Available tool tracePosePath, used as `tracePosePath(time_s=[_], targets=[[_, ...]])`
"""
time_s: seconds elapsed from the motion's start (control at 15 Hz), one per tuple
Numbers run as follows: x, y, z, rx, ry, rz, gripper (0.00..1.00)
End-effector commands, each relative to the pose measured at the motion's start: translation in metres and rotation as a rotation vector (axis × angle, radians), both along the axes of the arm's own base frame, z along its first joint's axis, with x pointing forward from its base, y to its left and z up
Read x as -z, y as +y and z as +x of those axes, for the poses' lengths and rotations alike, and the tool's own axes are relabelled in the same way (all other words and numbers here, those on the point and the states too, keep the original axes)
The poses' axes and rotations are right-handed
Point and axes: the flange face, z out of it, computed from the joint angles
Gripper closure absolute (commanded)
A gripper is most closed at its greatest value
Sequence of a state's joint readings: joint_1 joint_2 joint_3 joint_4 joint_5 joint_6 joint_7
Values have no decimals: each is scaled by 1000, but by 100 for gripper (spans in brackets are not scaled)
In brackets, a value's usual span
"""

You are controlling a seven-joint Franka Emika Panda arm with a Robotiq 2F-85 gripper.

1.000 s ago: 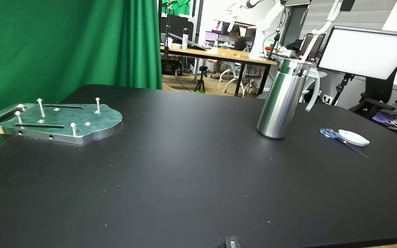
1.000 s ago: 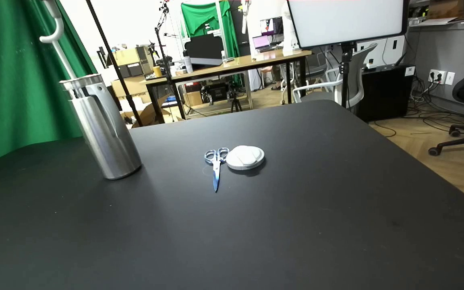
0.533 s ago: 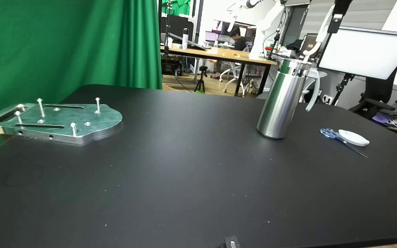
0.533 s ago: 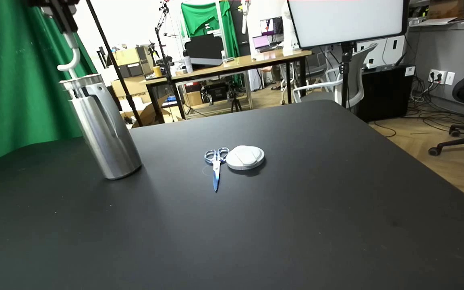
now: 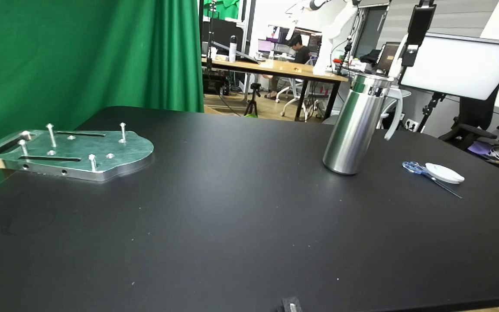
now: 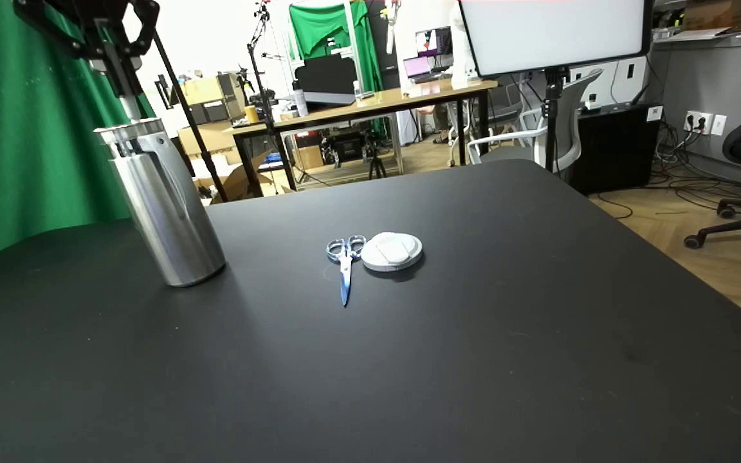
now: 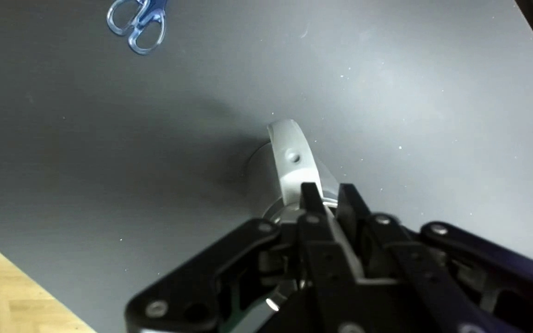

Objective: Use the brush to clean the silver thermos

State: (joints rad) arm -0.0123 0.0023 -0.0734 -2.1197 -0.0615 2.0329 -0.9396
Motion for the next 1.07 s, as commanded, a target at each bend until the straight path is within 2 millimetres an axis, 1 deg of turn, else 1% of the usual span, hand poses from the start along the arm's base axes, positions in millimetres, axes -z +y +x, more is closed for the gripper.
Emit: tracePosePath(time_s=[0.0, 0.13, 0.27, 0.4, 0.6, 0.73, 0.87, 0.93, 1.0], targets=[[-1, 2, 9, -4, 22, -8, 60], [-3, 6, 8, -9, 29, -16, 47], [-12, 10, 5, -16, 26, -28, 33], [-27, 14, -1, -22, 15, -46, 19], [-55, 20, -15, -39, -12, -71, 1], [-74, 24, -24, -53, -32, -84, 0], [-86, 27, -32, -61, -29, -92, 0], [-74, 24, -20, -75, -27, -70, 0], [-81, 25, -24, -77, -29, -73, 0]])
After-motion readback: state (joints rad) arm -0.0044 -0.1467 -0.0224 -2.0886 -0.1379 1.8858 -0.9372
